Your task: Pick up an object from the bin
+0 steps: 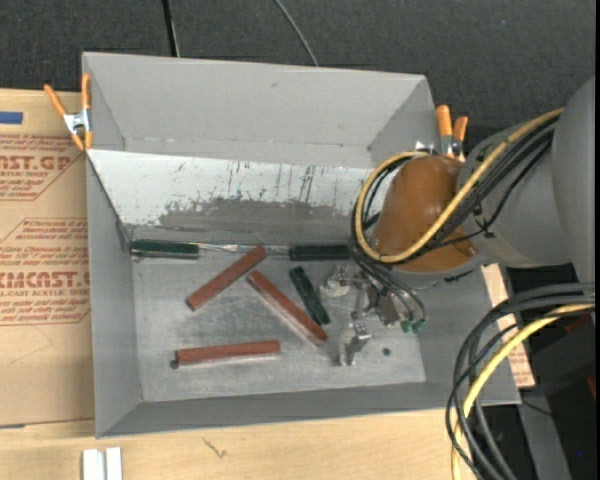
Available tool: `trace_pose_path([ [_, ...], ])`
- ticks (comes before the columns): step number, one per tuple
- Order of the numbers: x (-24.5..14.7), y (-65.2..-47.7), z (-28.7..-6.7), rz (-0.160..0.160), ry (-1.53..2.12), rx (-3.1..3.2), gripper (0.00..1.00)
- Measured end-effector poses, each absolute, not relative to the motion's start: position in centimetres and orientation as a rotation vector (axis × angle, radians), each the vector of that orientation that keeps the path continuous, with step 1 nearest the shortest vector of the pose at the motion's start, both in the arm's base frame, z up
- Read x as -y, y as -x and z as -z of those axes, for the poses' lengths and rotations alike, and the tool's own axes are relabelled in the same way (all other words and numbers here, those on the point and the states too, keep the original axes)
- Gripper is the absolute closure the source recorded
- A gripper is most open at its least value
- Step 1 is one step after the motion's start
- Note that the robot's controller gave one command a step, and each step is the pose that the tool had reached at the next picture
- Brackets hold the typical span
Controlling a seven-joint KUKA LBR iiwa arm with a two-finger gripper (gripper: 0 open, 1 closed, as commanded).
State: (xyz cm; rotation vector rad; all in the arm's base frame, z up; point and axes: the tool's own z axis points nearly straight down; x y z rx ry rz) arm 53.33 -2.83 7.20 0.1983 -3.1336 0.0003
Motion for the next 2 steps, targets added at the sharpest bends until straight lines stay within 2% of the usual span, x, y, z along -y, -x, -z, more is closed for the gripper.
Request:
trace_pose_path([
  [1, 2.8, -53.4, -7.2, -0.001, -0.199, 3.135, 0.0],
  [2, -2.9, -53.6, -7.6, -0.002, -0.323, 3.144, 1.0],
])
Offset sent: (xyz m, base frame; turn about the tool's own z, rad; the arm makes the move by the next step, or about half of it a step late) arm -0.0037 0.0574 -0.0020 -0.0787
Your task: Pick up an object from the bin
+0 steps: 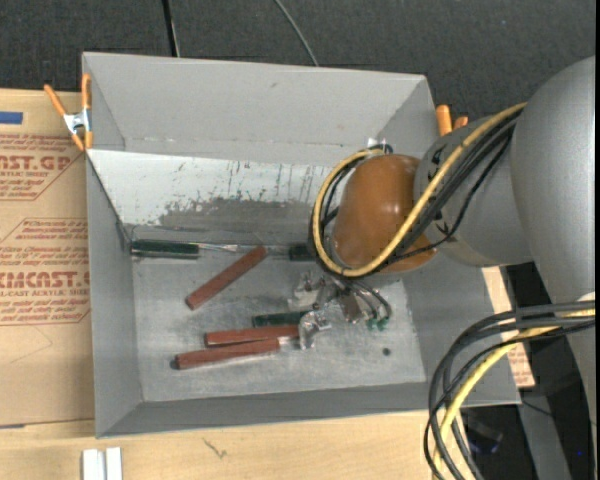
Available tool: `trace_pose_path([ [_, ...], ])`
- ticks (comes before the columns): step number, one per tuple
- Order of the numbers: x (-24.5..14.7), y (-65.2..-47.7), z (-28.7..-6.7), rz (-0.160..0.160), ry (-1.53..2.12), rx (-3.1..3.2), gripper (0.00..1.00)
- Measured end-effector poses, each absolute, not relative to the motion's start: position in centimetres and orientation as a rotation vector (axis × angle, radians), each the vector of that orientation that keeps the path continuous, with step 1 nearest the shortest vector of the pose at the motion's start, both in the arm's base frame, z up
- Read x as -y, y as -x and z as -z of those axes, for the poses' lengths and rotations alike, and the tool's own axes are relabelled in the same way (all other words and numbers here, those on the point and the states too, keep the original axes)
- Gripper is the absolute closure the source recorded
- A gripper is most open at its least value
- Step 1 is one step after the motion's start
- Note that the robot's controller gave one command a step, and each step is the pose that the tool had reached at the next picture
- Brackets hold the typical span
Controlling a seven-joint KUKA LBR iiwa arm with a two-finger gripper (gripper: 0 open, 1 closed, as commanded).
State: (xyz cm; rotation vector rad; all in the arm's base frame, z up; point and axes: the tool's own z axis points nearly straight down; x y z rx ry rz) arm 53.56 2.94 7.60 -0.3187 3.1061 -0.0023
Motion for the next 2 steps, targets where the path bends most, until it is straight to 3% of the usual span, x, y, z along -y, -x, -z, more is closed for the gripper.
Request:
trace_pose_path([
  [1, -2.9, -53.6, -7.6, 0.002, 0.319, -3.106, 1.0],
  [2, 0.2, -53.1, -22.0, 0.001, 0.379, -3.115, 1.0],
])
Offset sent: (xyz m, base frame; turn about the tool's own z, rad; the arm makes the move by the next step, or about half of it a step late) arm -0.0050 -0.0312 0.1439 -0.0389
